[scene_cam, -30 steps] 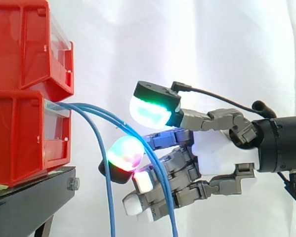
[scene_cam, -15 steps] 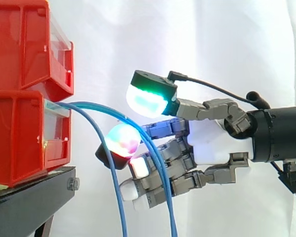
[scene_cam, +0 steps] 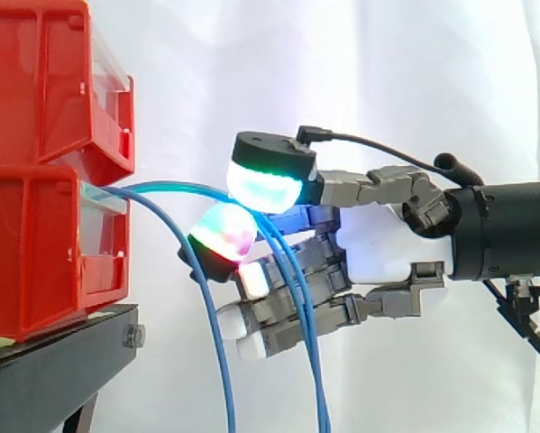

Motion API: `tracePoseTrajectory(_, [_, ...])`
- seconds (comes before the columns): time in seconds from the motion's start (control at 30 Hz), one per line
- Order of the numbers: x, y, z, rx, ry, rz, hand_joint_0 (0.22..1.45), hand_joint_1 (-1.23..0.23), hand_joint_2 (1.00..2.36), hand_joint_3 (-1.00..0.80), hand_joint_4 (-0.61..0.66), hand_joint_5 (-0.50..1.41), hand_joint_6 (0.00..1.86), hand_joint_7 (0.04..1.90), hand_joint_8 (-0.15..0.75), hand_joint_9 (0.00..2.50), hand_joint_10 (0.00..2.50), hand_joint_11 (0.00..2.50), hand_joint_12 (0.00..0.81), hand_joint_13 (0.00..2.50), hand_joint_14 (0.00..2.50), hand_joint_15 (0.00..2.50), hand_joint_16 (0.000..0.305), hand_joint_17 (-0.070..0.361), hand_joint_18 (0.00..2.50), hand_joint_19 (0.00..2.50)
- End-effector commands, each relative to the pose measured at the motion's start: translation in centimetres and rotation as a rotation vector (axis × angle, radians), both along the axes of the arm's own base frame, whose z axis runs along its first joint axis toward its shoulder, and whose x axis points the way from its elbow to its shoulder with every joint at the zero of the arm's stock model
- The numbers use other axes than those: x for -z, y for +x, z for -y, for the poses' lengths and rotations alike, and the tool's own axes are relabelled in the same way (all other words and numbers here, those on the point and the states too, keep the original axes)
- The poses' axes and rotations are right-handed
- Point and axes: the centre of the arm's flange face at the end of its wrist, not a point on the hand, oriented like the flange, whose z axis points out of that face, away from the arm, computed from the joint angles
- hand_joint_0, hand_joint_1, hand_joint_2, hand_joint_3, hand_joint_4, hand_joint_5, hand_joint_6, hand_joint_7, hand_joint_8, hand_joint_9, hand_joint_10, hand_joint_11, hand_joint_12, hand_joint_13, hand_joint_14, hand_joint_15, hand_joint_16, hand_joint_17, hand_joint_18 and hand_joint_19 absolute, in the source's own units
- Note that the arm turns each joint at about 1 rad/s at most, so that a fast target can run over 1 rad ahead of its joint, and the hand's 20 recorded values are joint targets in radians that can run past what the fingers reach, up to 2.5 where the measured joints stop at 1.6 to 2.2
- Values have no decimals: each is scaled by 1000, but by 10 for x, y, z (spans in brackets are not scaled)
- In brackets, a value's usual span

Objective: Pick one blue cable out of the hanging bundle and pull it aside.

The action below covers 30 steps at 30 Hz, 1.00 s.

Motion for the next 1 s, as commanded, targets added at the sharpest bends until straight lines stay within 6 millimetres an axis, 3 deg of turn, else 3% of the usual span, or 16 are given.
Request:
tracePoseTrajectory(0.0, [0,0,4,0,0,1,570,-649,1016,-194,69,-120,901,857,258,979,16,546,264,725,15,387,41,91,580,392])
tracePoseTrajectory(0.2, [-4,-1,9,-2,2,-2,565,-715,1014,-187,101,-136,932,770,269,960,16,564,270,723,17,392,42,95,586,396])
tracePoseTrajectory(0.23, [-3,-1,9,0,2,-5,533,-659,1013,-329,93,-137,931,745,251,956,17,562,257,712,17,394,39,88,564,418])
tracePoseTrajectory(0.3, [-3,-1,9,0,2,-8,515,-550,1006,-415,77,-125,899,812,256,983,16,552,259,718,17,398,40,91,571,421])
tracePoseTrajectory(0.37, [-4,-1,11,3,2,-7,513,-472,1004,-446,76,-121,890,799,260,996,19,542,256,719,15,392,41,92,571,421])
tracePoseTrajectory(0.4, [-4,-1,11,3,2,-7,533,-332,1003,-463,69,-113,860,840,251,996,18,536,252,711,17,402,40,90,555,442])
tracePoseTrajectory(0.47, [-3,-2,11,4,2,-8,553,-294,1004,-444,65,-110,855,863,253,1012,19,540,247,716,18,407,39,88,547,441])
tracePoseTrajectory(0.53, [-5,-1,11,4,2,-5,592,-446,1015,-317,75,-110,855,893,253,1005,17,547,248,723,16,411,38,85,556,430])
tracePoseTrajectory(0.7, [-5,-1,11,3,2,-5,586,-558,1011,-141,61,-109,883,884,289,1024,17,553,283,753,16,381,46,103,629,390])
tracePoseTrajectory(0.8, [-5,-1,11,3,0,-4,595,-715,1027,-29,66,-120,933,789,312,1035,15,603,314,771,13,382,52,117,680,356])
tracePoseTrajectory(0.97, [-8,0,13,3,1,2,582,-796,1184,-37,-44,-133,964,746,296,986,14,627,316,751,14,374,52,116,680,352])
